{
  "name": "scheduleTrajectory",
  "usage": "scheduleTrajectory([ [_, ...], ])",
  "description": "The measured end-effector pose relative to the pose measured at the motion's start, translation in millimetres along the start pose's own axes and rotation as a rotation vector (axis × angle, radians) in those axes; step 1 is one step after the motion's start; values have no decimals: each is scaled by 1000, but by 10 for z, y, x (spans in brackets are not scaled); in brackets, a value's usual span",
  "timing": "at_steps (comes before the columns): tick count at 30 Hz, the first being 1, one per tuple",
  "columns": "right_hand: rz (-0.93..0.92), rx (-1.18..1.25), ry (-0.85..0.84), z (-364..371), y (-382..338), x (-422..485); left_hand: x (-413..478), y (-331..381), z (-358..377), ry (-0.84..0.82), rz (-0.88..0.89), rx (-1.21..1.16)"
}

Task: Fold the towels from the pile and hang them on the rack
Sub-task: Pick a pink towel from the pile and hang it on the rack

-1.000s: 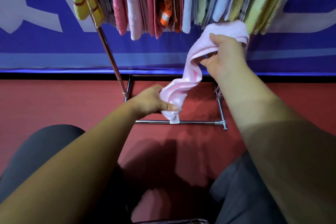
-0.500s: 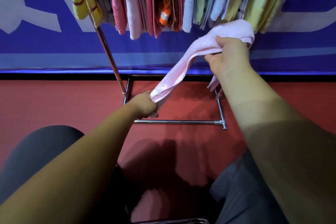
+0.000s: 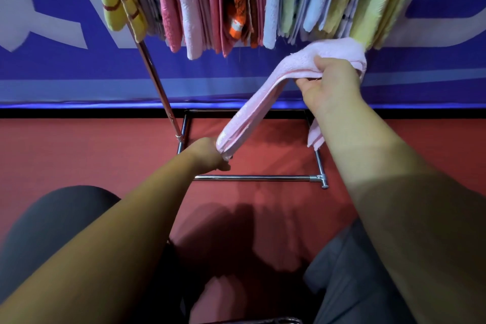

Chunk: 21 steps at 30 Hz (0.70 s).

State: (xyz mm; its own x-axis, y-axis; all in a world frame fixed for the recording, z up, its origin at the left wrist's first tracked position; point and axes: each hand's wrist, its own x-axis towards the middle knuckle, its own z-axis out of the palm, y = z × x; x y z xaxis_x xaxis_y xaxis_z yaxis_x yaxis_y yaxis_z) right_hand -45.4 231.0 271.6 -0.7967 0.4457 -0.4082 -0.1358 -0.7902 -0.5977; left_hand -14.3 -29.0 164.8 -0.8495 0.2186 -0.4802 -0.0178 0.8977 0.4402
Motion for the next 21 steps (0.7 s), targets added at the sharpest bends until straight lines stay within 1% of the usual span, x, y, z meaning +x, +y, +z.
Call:
scheduleTrajectory([
  [2, 10, 18, 10, -16, 11, -6, 18, -36, -4, 18, -37, -24],
  [5, 1, 13, 10, -19, 31, -11, -15, -18, 2, 43, -79, -301],
  [6, -1, 16, 4, -14, 31, -15, -32, 10, 5, 30, -90, -359],
  [8, -6, 26, -1, -10, 21, -15, -59, 55, 7, 22, -95, -415],
  [10, -7, 31, 15, -13, 15, 2, -52, 58, 11, 1, -64, -418],
  [11, -10, 28, 26, -21, 18, 21, -50, 56, 15, -13, -47, -389],
  [16, -23, 0, 60, -36, 40, 46, -39, 62, 63, -8, -39, -74],
  [19, -35, -12, 63, -21, 36, 22, -77, 82, 37, -54, 7, 127],
  [21, -37, -7, 66, -13, 31, 7, -93, 94, 33, -72, 26, 177],
])
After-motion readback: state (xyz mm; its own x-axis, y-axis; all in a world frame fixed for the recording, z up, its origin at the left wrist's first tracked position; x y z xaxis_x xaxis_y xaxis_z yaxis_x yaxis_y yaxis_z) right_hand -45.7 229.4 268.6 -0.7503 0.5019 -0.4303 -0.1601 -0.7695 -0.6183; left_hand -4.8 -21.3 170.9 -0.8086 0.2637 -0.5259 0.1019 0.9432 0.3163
